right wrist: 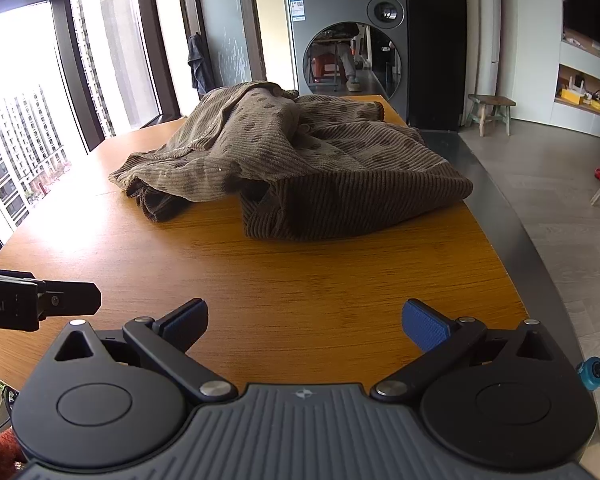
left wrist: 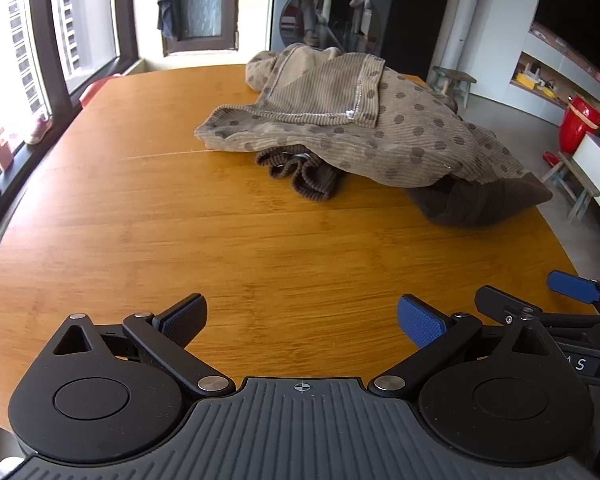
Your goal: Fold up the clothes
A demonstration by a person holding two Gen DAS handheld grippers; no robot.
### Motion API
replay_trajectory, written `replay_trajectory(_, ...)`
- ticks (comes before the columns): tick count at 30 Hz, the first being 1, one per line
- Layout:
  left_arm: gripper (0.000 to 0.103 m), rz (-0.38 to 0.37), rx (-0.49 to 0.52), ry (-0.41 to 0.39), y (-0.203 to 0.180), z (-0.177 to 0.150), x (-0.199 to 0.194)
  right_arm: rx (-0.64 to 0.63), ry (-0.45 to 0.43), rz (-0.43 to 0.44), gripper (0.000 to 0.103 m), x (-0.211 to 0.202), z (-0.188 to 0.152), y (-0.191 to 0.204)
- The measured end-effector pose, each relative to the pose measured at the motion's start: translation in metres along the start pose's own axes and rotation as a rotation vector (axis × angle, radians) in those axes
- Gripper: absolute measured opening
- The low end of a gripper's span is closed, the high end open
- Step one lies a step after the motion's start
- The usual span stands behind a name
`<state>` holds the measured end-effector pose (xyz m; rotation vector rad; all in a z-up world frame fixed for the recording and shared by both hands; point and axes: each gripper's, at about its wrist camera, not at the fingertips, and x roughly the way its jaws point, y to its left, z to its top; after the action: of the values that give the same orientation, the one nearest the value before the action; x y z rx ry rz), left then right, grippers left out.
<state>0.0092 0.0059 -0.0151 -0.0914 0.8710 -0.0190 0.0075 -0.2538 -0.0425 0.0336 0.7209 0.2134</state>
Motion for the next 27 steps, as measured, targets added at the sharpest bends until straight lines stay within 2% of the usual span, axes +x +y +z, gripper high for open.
replay_trajectory(4, 0.103, -0.002, 0.008, 0.003, 0.002, 0.004, 0.003, -0.039, -0.013, -0.016, 0.103, 0.003, 0.006, 0.002)
replay_trajectory(8, 0.103, -0.012, 0.006, 0.002, 0.009, 0.010, 0.010, -0.135, -0.057, -0.065, 0.103, 0.010, 0.020, 0.010)
replay_trajectory(13, 0.103, -0.025, 0.000, 0.000, 0.019, 0.019, 0.021, -0.311, -0.119, -0.097, 0.103, 0.029, 0.042, 0.031)
replay_trajectory(19, 0.103, -0.060, -0.046, -0.023, 0.042, 0.030, 0.033, -0.536, -0.148, -0.115, 0.103, 0.065, 0.059, 0.062)
replay_trajectory(22, 0.103, -0.083, -0.072, -0.030, 0.054, 0.036, 0.039, -0.537, -0.125, -0.079, 0.103, 0.086, 0.075, 0.067)
replay_trajectory(27, 0.103, -0.089, -0.133, -0.048, 0.077, 0.042, 0.043, -0.371, -0.022, 0.134, 0.103, 0.130, 0.105, 0.066)
